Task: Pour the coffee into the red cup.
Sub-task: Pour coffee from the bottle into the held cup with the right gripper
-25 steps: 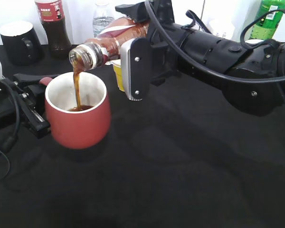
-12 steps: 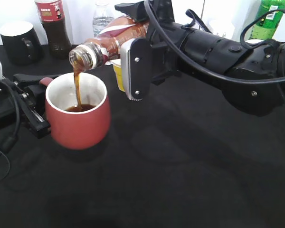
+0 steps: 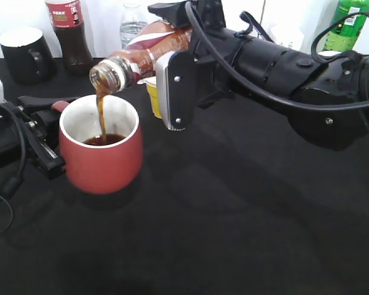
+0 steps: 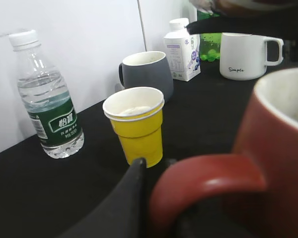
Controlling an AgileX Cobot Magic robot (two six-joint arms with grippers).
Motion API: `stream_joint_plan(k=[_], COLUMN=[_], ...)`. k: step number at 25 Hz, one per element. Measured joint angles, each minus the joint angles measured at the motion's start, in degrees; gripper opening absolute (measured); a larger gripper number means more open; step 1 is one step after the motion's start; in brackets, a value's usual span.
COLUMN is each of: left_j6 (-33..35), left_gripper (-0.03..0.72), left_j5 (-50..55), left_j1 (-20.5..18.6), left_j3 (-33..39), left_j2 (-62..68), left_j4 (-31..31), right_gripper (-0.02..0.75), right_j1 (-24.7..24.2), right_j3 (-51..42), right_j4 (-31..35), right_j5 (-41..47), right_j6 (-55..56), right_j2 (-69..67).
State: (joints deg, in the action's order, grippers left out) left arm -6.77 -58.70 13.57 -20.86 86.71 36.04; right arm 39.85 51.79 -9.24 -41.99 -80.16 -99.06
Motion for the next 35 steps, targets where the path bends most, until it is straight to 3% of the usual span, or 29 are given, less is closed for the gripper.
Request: stream_joint_plan(k=[35], left_j6=[0.00], left_gripper=[0.088], left_j5=[0.13], left_j1=[0.00], left_j3=[0.00], left_j2=[0.00], left_j4=[0.10], right_gripper=[0.529], right_j1=[0.00], right_j3=[0.12], right_j4=[0.12], right_j5=[-1.16], right_j6=[-1.44], right_j2=[0.00])
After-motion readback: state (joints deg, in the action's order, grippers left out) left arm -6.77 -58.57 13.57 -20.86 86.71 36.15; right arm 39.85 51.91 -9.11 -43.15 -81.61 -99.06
